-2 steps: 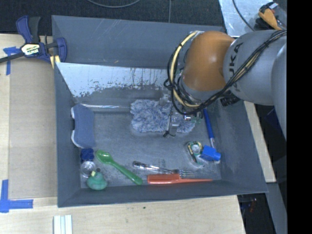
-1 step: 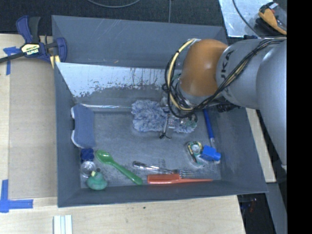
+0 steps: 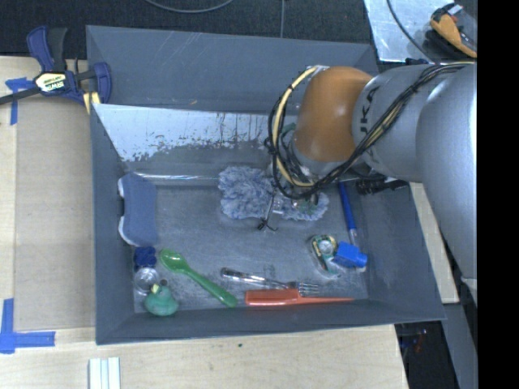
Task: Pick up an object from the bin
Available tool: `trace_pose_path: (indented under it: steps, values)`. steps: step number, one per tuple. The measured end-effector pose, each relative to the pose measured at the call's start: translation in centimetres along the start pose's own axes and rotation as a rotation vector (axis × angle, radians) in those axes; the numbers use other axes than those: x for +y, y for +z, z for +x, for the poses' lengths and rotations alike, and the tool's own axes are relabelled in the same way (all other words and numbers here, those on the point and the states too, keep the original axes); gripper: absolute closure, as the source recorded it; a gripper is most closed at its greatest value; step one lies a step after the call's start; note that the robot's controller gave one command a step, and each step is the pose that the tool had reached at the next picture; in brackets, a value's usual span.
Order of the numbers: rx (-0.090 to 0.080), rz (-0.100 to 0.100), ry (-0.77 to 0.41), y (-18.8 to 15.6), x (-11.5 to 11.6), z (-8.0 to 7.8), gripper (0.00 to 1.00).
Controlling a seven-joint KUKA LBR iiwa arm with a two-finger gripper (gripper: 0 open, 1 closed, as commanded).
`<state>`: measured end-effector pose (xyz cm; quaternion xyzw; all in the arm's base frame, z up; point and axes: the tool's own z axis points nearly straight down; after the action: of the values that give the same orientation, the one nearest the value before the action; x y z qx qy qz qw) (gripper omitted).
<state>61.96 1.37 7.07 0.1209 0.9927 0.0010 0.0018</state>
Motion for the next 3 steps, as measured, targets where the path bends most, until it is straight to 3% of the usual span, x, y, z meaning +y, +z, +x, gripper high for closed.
trace_pose_path:
  steps: [1,2,3]
  values:
    - [0.002,-0.001,-0.102,0.06,-0.85,-0.59,0.00]
    - [-0.007,-0.002,-0.003,-0.28,-0.09,-0.36,1.00]
    - [-0.007,-0.002,-0.003,-0.28,-0.09,-0.37,1.00]
